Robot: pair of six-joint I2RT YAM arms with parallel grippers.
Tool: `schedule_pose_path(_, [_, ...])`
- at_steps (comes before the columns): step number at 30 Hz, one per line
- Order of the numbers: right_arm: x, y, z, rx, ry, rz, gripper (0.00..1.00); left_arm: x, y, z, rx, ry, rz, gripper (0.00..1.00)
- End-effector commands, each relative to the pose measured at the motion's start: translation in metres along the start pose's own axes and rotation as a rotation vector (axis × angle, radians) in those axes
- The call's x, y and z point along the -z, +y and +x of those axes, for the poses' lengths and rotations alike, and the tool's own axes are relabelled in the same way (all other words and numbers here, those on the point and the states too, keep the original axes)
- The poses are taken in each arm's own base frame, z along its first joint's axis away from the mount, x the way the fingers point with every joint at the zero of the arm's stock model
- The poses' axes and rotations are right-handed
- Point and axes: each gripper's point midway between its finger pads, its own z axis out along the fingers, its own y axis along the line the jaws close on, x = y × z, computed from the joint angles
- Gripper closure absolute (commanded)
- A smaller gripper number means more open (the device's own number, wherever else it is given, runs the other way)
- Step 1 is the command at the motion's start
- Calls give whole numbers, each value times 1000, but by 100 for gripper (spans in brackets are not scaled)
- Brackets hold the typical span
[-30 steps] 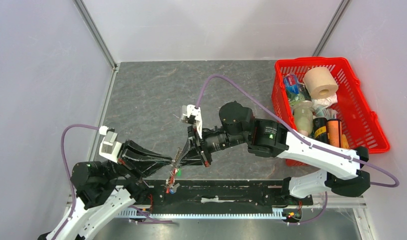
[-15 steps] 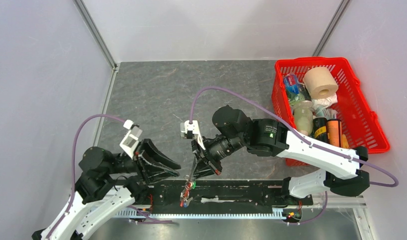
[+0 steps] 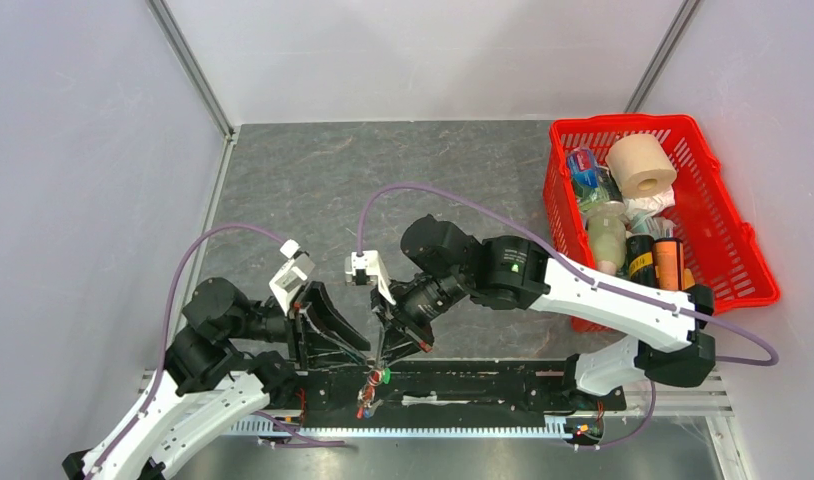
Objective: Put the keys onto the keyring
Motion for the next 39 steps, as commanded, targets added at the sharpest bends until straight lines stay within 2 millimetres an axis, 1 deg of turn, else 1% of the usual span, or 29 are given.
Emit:
schedule_pose_path(1, [2,13,-25,63,-52,-49,100,1,-3,12,3,56,48,59])
schedule_pose_path(5, [0,12,-28,59,-51,-55,100,1,-1,18,19,79,43,60])
schedule_pose_path(12, [-2,10,-32,53,-53,-56,100,4,-2,24,22,99,46,63])
schedule_pose_path(18, [-3,9,-34,49,-51,-60,100,4,-1,27,24,112,50,68])
schedule_pose_path(21, [-3,9,-33,48,-48,-61,100,4,0,27,21,115,49,72])
schedule_pose_path(26, [-5,6,-30,46,-41,-59,100,3,0,25,11,115,49,75])
schedule_pose_path(28, [-6,5,-28,42,-36,-58,100,2,1,25,12,118,50,78])
schedule_pose_path(29, [-6,5,-27,42,-33,-58,100,2,1,25,10,120,51,81])
schedule_pose_path(31, [-6,5,-26,43,-32,-58,100,2,1,25,6,123,53,95])
schedule_pose_path(32, [-7,4,-26,41,-30,-57,100,1,1,25,1,125,56,98])
schedule_pose_path(35, [-6,5,-24,43,-28,-60,100,1,0,22,-18,114,62,98])
schedule_pose_path(39, [-4,6,-24,46,-36,-59,100,1,-3,11,-71,60,57,98])
